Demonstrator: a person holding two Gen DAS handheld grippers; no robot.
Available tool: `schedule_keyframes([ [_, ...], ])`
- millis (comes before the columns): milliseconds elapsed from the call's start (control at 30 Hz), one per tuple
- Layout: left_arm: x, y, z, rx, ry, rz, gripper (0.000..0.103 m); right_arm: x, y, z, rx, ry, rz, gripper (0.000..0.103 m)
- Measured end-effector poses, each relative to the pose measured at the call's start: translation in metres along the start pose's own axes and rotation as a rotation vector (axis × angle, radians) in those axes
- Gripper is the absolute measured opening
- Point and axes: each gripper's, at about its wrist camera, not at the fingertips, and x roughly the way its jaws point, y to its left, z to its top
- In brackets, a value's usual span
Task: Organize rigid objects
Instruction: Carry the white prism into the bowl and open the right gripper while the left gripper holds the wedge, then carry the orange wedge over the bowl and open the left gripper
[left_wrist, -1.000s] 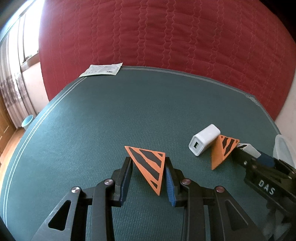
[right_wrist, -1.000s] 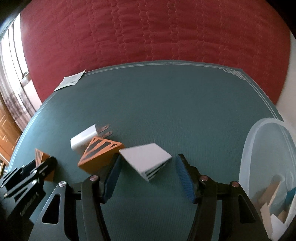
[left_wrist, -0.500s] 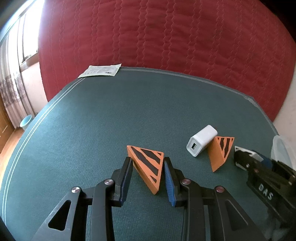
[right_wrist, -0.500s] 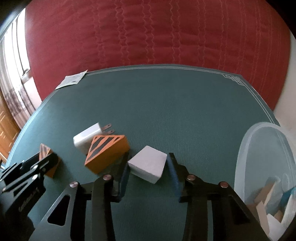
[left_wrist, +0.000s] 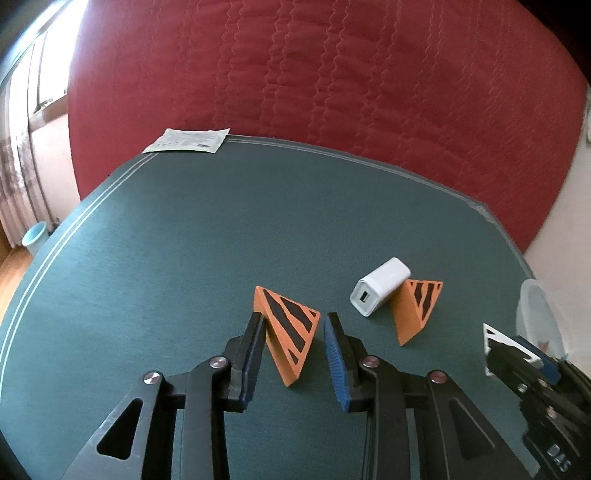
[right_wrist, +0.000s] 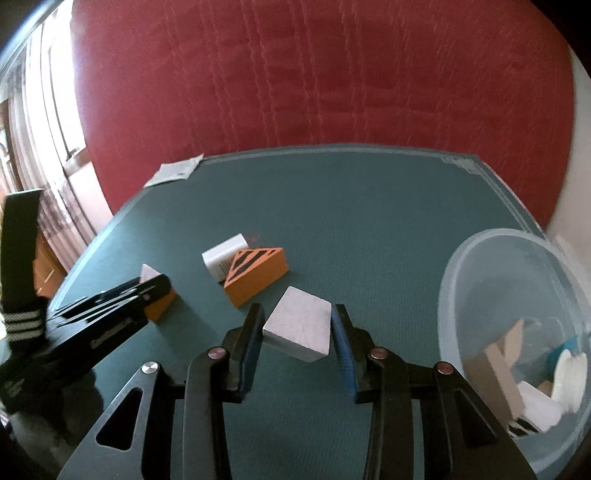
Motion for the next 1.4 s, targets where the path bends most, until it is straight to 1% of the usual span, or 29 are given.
schedule_keyframes([
  [167,0.0,0.004,0.002,-0.024,0.01,-0.043,0.031,-0.029,-0.006,-0.004,0.018,-0.047,-0.007,0.038],
  [267,-0.001,0.006,0.003,-0.033,0.01,-0.064,0.031,-0.045,-0.014,-0.006,0.04,-0.074,-0.028,0.038],
  [433,-0.003,0.008,0.002,-0.033,0.004,-0.081,0.031,-0.072,-0.035,-0.01,0.072,-0.129,-0.103,0.038],
  [567,-0.004,0.01,0.002,-0.035,0.002,-0.088,0.031,-0.087,-0.058,-0.014,0.111,-0.153,-0.166,0.038],
  [733,-0.008,0.006,0.001,-0.021,-0.007,-0.089,0.031,-0.094,-0.085,-0.02,0.162,-0.146,-0.229,0.038],
  [1000,-0.01,-0.001,-0.004,0.004,-0.013,-0.09,0.031,-0.1,-0.116,-0.032,0.245,-0.141,-0.297,0.041],
  [1167,-0.01,-0.006,-0.005,0.018,-0.016,-0.086,0.031,-0.107,-0.127,-0.042,0.281,-0.139,-0.315,0.041],
  [1400,-0.009,-0.018,-0.007,0.052,-0.016,-0.08,0.031,-0.119,-0.13,-0.06,0.283,-0.126,-0.326,0.041],
])
